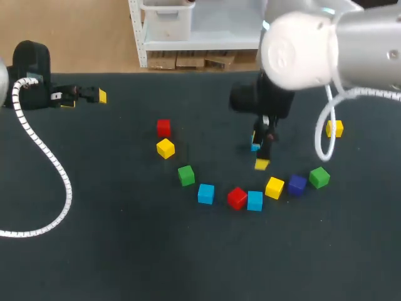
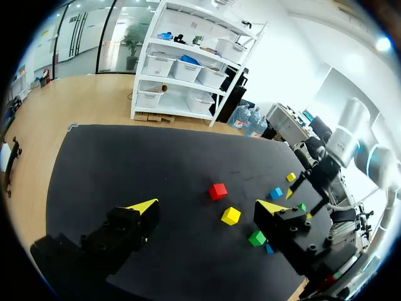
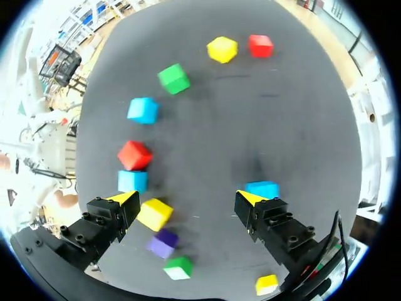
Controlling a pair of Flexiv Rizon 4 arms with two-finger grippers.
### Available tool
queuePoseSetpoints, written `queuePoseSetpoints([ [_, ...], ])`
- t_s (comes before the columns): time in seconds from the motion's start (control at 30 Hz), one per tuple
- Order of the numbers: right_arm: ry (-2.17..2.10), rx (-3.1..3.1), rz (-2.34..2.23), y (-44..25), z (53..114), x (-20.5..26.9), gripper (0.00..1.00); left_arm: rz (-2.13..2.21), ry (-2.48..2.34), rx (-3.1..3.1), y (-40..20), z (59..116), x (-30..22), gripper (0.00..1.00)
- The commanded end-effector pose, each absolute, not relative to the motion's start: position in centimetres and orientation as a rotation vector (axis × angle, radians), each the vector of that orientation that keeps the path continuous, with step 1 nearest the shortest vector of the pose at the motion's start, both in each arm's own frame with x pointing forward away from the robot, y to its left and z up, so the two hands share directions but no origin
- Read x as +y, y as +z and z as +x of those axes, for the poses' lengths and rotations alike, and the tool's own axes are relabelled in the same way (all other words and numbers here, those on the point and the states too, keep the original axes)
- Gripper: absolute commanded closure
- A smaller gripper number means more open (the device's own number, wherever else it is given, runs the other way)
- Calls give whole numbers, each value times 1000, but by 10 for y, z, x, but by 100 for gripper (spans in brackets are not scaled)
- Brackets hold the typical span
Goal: Place the blue cubes, place green cubes on the blue cubes, place the yellow cubes on the green cubes, then place the red cubes on the yellow cubes, and place purple cube on the red cubes.
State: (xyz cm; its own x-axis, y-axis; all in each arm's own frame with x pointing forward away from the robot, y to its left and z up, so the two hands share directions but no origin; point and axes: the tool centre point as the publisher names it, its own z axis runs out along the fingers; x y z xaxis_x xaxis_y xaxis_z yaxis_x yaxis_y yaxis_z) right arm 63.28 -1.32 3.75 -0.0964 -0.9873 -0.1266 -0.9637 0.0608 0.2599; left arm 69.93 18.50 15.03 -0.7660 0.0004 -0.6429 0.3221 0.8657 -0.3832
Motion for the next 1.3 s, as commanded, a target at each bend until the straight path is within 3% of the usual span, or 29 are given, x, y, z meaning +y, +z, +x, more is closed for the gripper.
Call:
queuePoseSetpoints([
  [0.03, -272, -2329, 2112, 32, 588, -14, 0, 232, -637, 2373, 150, 699, 185, 0],
  [0.8, -64, -2324, 2187, -5, 561, -5, 0, 232, -637, 2373, 150, 699, 185, 0],
  [0.87, -50, -2328, 2192, -7, 563, -5, 40, 232, -637, 2373, 150, 699, 185, 0],
  [0.93, -28, -2336, 2196, -7, 564, -5, 65, 232, -637, 2373, 150, 699, 185, 0],
  [0.97, -19, -2332, 2198, -7, 565, -5, 85, 232, -637, 2373, 150, 699, 185, 0],
  [1.0, -10, -2328, 2200, -7, 566, -6, 96, 232, -637, 2373, 150, 699, 185, 0],
  [1.03, -4, -2328, 2201, -7, 566, -7, 100, 232, -637, 2373, 150, 699, 185, 0],
  [1.3, -61, -2325, 2216, 8, 574, -8, 100, 232, -637, 2373, 150, 699, 185, 0],
])
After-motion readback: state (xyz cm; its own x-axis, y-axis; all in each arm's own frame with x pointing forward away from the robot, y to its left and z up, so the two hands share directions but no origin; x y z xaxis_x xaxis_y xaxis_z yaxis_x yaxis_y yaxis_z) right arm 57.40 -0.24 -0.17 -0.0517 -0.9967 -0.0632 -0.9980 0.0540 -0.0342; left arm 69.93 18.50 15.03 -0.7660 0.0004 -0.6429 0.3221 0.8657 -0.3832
